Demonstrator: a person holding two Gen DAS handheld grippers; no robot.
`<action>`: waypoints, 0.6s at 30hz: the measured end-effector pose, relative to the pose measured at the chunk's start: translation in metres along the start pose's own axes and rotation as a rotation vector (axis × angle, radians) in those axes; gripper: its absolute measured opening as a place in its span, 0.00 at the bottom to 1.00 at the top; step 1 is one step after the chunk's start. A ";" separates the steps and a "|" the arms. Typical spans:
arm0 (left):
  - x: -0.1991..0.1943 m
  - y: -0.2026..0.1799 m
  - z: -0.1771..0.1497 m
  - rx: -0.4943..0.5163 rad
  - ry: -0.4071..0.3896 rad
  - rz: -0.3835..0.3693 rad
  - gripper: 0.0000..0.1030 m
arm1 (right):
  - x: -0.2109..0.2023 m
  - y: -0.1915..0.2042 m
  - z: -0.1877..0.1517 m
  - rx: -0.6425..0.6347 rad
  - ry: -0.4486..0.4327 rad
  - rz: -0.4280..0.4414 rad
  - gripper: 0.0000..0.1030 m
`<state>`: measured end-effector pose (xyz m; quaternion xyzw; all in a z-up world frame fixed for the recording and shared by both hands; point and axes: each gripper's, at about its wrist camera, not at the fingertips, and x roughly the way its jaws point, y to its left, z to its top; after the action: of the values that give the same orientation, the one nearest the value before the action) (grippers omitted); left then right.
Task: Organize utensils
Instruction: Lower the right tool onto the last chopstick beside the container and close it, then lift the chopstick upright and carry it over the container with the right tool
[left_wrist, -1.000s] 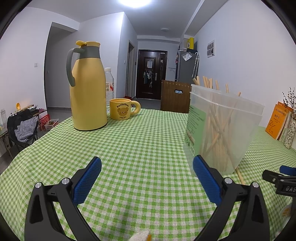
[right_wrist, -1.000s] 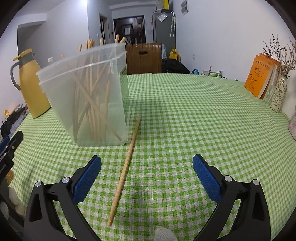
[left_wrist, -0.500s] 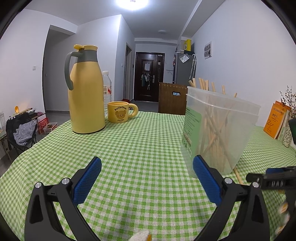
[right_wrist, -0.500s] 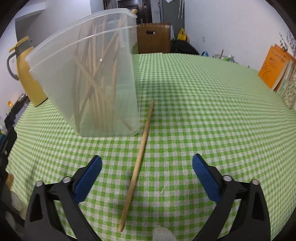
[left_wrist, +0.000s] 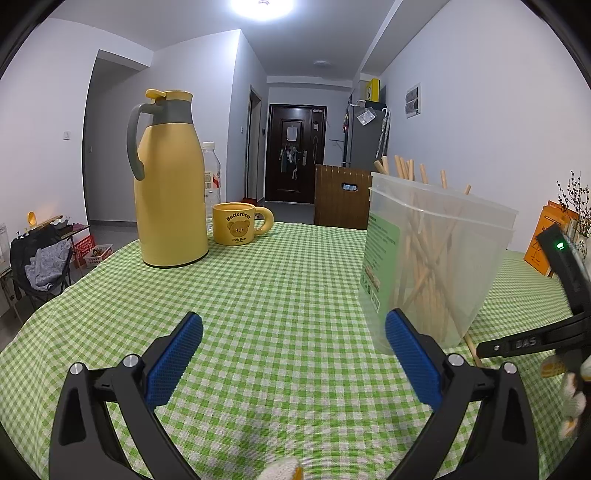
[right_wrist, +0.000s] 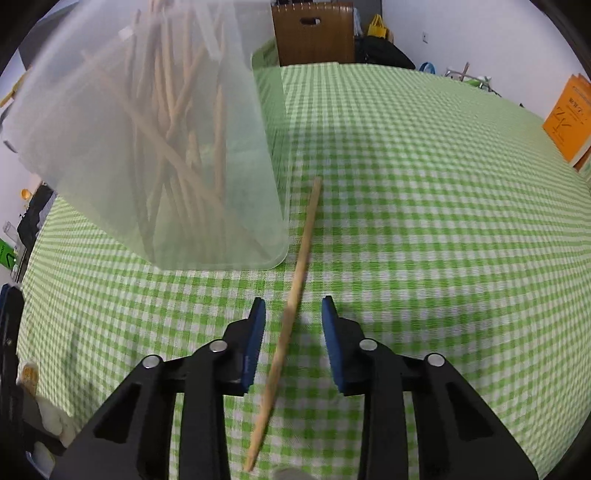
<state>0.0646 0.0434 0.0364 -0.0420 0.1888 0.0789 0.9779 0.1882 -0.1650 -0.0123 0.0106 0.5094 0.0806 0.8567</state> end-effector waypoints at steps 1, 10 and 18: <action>0.000 0.000 0.000 -0.001 0.000 0.000 0.93 | 0.004 0.000 0.001 0.001 0.007 -0.007 0.21; 0.000 0.000 0.000 -0.004 -0.001 0.002 0.93 | 0.020 0.012 0.001 -0.071 0.065 -0.091 0.06; 0.001 0.001 0.000 -0.009 0.002 0.001 0.93 | 0.006 0.000 -0.016 -0.086 0.061 -0.101 0.06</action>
<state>0.0651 0.0446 0.0359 -0.0462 0.1894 0.0801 0.9775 0.1773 -0.1650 -0.0251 -0.0541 0.5312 0.0592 0.8434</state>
